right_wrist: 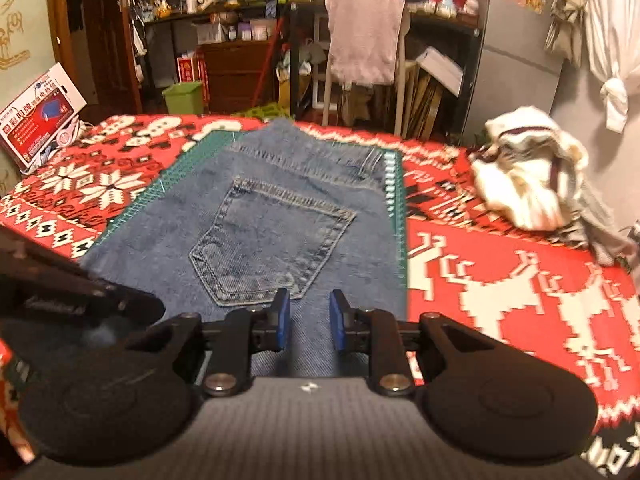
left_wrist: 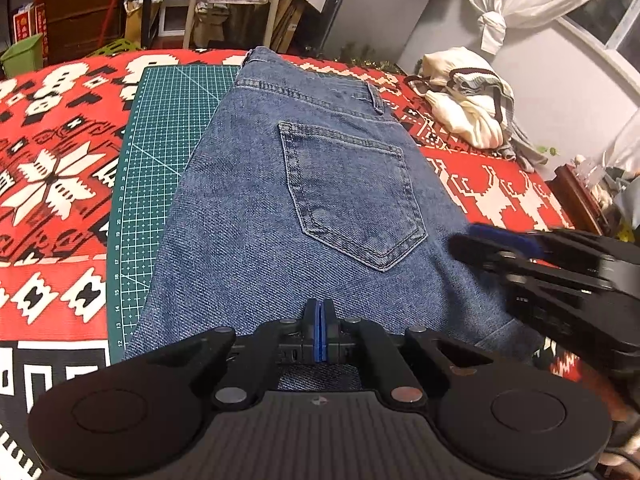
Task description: Fold clothes
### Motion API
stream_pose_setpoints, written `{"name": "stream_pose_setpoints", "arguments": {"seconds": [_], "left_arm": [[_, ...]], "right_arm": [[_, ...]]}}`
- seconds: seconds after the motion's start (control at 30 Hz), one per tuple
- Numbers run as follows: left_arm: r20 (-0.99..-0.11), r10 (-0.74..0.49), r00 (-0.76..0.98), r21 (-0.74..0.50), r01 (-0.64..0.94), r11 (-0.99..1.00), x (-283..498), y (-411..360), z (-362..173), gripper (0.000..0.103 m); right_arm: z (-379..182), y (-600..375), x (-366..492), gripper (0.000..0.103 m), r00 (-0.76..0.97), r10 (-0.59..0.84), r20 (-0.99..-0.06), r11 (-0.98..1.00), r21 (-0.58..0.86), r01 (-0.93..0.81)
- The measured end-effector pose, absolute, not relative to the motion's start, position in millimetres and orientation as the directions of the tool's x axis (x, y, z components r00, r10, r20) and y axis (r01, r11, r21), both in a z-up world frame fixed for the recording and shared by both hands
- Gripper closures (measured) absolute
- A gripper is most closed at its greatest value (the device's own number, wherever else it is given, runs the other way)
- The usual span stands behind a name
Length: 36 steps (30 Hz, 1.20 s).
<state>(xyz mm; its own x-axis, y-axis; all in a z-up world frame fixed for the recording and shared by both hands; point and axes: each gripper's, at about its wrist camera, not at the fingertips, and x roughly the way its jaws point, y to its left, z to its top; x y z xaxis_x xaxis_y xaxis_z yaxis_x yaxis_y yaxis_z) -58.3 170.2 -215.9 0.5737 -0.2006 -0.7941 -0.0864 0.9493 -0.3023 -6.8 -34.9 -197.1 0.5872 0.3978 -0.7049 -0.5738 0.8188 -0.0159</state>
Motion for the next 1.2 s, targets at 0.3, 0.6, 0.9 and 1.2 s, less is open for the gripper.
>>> {"name": "stream_pose_setpoints", "arguments": {"seconds": [0.3, 0.6, 0.9, 1.2], "left_arm": [[-0.783, -0.231, 0.577, -0.340, -0.087, 0.936, -59, 177, -218, 0.100], [-0.791, -0.213, 0.574, -0.347, -0.135, 0.928, -55, 181, -209, 0.096], [-0.769, -0.102, 0.631, -0.256, -0.158, 0.954, -30, 204, -193, 0.092], [-0.786, -0.101, 0.610, -0.246, -0.158, 0.956, -31, 221, -216, 0.100]], "right_arm": [[-214, -65, -12, 0.075, 0.608, 0.360, -0.708, 0.838, -0.041, -0.544], [-193, -74, -15, 0.074, 0.624, 0.356, -0.696, 0.850, -0.036, -0.525], [-191, -40, 0, 0.075, 0.616, 0.389, -0.686, 0.829, -0.030, -0.558], [-216, -40, 6, 0.075, 0.592, 0.388, -0.706, 0.823, -0.024, -0.567]]}}
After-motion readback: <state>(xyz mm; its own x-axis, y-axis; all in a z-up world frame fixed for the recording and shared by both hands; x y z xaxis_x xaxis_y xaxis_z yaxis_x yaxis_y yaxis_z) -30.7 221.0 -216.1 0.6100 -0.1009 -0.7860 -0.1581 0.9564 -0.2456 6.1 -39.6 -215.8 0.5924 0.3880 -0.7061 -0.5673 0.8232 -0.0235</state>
